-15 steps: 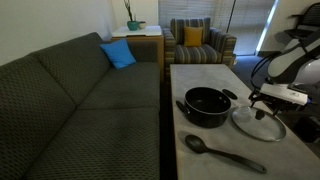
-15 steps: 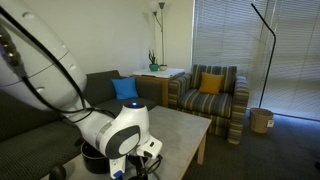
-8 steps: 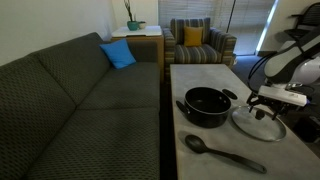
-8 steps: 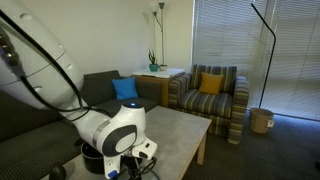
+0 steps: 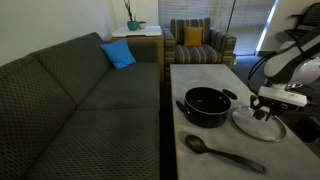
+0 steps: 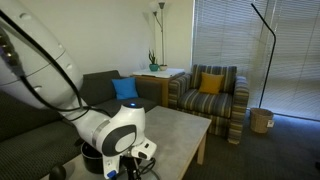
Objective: Pick up the glass lid from the table and put it on the black pot.
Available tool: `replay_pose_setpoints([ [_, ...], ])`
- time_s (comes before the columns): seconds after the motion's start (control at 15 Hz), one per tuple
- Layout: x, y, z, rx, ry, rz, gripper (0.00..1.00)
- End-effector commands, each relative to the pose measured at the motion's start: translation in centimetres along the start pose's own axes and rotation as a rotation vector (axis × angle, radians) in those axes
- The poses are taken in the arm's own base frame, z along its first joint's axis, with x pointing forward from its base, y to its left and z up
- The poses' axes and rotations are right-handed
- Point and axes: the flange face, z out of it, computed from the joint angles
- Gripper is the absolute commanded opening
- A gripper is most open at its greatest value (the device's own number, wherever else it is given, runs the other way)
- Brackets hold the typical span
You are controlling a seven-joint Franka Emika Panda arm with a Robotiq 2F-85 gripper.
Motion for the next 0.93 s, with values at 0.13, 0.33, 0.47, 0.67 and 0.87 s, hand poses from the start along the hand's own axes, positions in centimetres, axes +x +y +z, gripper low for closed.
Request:
replay_pose_setpoints([
  [0.13,-0.1,-0.1,-0.1,-0.027,-0.005,-0.029,0.14],
  [0.33,-0.2,-0.6,-0.4,-0.072,0.027,-0.043,0.14],
  [0.47,0.0,-1.1,-0.9,-0.107,0.066,-0.038,0.14],
  [0.67,0.4,-1.8,-1.8,-0.147,0.136,-0.022,0.14],
  [0.87,0.5,-2.2,-2.7,-0.191,0.195,0.005,0.14],
])
